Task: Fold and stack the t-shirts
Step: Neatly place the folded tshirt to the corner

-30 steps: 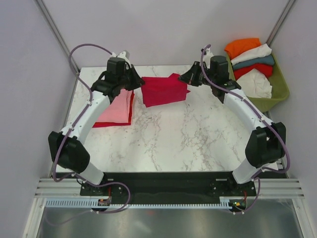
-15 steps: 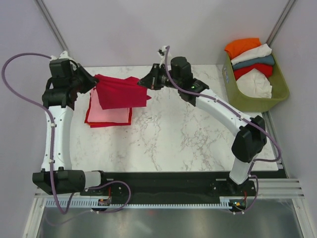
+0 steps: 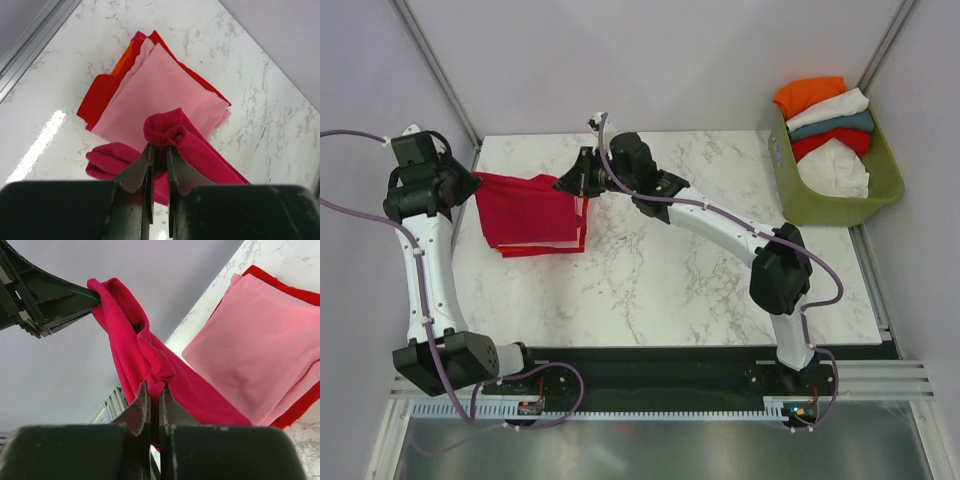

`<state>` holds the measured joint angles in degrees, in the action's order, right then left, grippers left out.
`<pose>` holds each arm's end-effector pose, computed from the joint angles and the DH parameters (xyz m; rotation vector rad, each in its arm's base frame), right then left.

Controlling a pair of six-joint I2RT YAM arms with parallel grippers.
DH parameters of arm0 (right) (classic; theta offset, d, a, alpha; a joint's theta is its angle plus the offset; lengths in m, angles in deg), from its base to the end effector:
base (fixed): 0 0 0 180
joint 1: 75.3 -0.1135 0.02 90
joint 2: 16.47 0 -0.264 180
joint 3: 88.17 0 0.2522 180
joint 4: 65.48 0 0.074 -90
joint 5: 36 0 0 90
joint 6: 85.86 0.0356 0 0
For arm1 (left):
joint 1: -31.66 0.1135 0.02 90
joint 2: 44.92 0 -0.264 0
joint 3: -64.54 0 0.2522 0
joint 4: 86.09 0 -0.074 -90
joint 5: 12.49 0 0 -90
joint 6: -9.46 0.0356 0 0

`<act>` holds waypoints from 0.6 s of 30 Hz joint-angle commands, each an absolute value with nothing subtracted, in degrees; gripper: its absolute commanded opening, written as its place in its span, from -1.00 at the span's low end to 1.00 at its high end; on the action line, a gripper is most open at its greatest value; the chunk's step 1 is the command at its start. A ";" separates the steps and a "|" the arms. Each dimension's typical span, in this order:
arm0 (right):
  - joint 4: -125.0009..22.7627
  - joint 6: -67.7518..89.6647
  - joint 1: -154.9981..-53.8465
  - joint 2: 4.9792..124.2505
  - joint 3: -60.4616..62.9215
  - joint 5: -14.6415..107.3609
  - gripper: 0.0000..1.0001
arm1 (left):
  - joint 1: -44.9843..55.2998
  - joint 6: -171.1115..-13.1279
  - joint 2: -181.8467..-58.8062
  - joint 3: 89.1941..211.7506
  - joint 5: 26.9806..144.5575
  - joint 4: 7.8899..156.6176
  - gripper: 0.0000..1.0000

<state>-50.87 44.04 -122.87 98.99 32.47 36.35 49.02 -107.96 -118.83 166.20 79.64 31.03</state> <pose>0.3234 0.3698 0.3569 -0.3813 1.9030 1.3434 0.2482 0.0762 0.4215 -0.8135 2.0300 -0.1400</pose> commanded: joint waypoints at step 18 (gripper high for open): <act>-49.96 42.81 -122.40 102.81 38.45 40.73 -1.00 | 51.52 -107.26 -124.55 164.61 74.08 40.60 -0.95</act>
